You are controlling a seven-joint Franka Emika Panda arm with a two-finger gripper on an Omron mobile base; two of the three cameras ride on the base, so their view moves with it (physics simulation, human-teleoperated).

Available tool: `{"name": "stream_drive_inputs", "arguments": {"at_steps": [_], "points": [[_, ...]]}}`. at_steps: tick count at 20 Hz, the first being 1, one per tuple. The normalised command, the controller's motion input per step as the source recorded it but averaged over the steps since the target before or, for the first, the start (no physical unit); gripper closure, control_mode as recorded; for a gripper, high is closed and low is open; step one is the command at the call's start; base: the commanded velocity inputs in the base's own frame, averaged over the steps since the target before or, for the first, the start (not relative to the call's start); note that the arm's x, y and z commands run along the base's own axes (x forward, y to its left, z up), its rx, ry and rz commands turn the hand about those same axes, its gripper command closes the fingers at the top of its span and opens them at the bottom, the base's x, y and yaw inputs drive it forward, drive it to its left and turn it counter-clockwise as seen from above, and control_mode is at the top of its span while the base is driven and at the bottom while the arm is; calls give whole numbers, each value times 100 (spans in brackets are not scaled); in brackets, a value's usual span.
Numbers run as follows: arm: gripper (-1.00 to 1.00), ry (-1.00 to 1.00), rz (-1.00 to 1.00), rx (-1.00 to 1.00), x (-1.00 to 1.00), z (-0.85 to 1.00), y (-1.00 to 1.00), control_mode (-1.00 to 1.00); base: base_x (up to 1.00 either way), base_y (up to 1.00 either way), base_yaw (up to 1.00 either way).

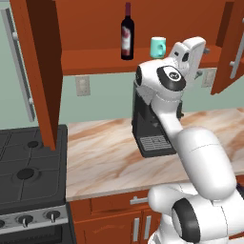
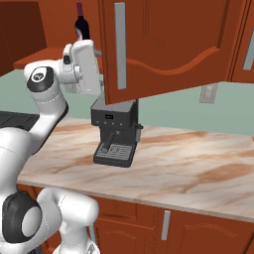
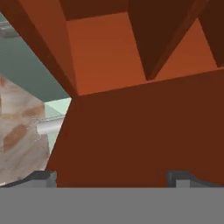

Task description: Open the cabinet directly in front. Then move the wine and the mug to the dining counter with the candle on it.

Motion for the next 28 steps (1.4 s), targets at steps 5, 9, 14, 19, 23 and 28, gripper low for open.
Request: {"name": "stream_drive_inputs", "arguments": {"at_steps": [5, 9, 14, 19, 23, 28], "points": [[-100, 0, -26, 0, -21, 0, -34, -100, 0, 0, 0], [-100, 0, -21, 0, -55, 0, -54, -100, 0, 0, 0], [-100, -2, -19, 0, -98, 0, -74, -100, 0, 0, 0], [-100, -6, -17, 0, -100, 0, -74, -100, 0, 0, 0], [-100, 1, -10, 0, -65, 0, -71, -100, 0, 0, 0], [-100, 12, -1, 0, 0, 0, -96, -100, 0, 0, 0]]}}
